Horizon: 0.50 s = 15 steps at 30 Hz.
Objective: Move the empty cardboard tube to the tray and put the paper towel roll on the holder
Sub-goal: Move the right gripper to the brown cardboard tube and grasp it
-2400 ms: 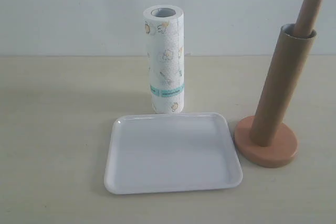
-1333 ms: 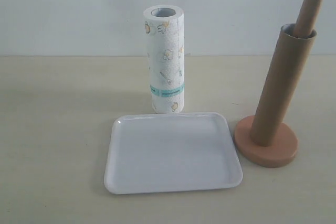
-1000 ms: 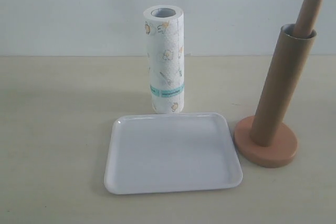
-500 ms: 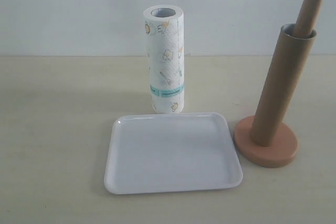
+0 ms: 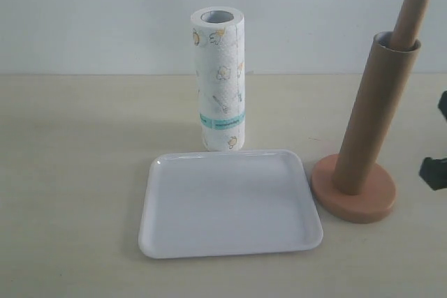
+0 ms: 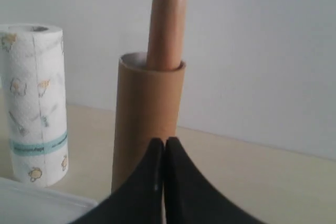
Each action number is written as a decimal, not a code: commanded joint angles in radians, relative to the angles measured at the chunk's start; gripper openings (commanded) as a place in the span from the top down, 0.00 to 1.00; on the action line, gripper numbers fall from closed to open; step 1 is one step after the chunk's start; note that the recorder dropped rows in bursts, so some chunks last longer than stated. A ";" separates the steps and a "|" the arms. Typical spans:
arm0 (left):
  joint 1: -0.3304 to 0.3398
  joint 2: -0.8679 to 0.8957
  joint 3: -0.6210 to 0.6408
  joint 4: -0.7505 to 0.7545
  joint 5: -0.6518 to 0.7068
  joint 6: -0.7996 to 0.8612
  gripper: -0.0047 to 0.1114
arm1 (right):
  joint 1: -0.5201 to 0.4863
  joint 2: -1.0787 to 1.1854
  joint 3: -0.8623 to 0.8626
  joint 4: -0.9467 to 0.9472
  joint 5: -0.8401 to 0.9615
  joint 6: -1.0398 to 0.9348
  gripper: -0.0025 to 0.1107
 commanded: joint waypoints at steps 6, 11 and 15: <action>0.001 -0.003 0.003 -0.004 -0.001 0.004 0.92 | -0.004 0.376 -0.102 -0.038 -0.186 0.112 0.95; 0.001 -0.003 0.003 -0.004 -0.001 0.004 0.92 | -0.004 0.390 -0.102 -0.161 -0.165 0.198 0.69; 0.001 -0.003 0.003 -0.004 -0.001 0.004 0.92 | -0.004 0.390 -0.108 -0.140 -0.142 0.221 0.39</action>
